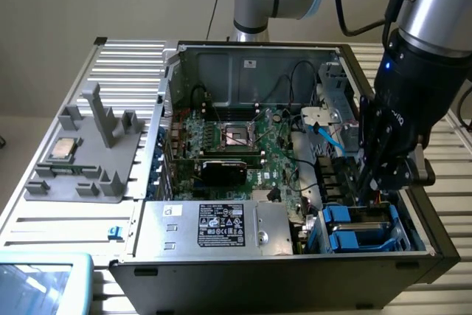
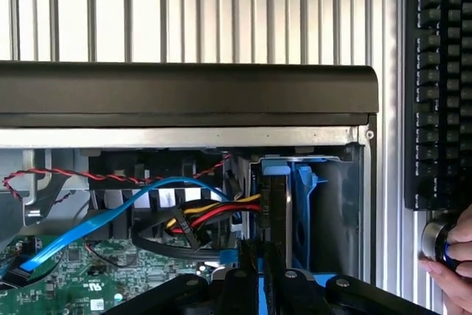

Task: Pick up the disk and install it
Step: 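Insert the second disk wire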

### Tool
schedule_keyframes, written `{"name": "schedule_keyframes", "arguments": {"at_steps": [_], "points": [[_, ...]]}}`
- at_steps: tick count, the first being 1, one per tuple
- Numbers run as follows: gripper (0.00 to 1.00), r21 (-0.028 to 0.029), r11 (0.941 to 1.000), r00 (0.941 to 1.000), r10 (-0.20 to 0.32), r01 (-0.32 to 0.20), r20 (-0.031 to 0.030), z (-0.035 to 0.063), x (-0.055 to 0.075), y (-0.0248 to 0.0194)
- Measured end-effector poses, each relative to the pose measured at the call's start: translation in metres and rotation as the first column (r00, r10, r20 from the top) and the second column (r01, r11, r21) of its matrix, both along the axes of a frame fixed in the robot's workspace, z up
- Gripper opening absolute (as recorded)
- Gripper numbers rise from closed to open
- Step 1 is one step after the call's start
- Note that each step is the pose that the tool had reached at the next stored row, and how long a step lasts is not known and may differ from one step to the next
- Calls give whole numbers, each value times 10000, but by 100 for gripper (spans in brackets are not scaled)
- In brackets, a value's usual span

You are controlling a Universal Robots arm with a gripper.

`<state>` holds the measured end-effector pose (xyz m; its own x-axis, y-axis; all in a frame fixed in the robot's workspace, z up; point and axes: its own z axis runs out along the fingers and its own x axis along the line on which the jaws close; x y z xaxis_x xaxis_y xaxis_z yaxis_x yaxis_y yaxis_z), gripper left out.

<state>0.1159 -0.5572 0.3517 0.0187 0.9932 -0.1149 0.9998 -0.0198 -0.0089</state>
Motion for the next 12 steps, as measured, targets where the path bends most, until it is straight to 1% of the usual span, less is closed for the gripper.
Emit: {"name": "schedule_keyframes", "arguments": {"at_steps": [6,8,9,12], "points": [[16,-91,9996,9996,260,-261,-96,-27,17,-4],[16,-155,9995,9996,265,-266,-99,-30,18,-4],[16,-173,9995,9996,266,-268,-100,-30,18,-5],[16,-177,9995,9996,273,-275,-117,-44,23,-8]]}}
